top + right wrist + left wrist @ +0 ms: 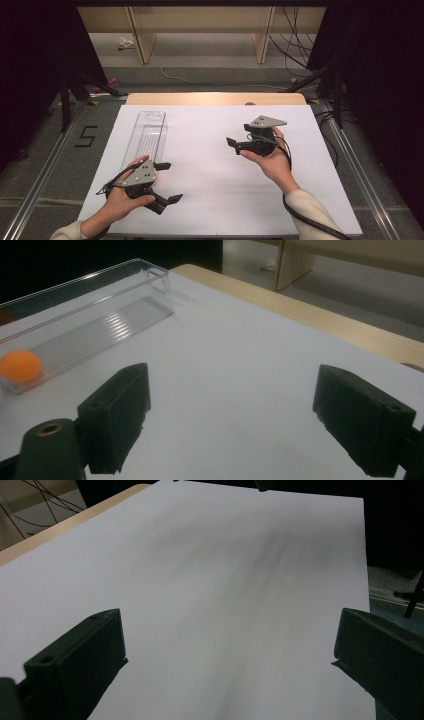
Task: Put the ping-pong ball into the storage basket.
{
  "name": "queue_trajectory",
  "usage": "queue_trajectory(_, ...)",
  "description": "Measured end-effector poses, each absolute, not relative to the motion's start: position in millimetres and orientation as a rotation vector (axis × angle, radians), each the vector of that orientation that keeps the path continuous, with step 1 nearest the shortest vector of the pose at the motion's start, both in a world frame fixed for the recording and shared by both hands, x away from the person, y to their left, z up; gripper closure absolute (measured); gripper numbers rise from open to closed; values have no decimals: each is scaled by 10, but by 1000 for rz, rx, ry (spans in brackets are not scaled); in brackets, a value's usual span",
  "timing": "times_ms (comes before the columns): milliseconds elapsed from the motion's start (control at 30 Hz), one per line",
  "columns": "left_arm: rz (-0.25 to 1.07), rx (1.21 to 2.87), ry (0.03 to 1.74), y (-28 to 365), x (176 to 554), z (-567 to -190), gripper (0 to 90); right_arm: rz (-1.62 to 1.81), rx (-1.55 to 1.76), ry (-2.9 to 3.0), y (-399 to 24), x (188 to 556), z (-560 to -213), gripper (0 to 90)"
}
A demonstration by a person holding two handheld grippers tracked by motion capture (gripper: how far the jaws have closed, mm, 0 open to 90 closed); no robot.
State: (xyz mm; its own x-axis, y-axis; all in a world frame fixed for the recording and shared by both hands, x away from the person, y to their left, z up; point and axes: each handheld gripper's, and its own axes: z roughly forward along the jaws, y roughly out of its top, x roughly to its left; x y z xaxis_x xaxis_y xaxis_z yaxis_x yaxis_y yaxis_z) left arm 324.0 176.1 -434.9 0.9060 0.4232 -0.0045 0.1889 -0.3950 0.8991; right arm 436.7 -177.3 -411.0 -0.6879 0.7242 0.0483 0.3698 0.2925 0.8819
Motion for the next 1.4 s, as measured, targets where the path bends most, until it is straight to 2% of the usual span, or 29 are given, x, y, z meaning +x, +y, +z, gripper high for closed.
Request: queue_trajectory(1400, 275, 1982, 451, 1762, 3243, -4352, 0, 1328, 1126, 2081, -2566, 3869, -4147, 163)
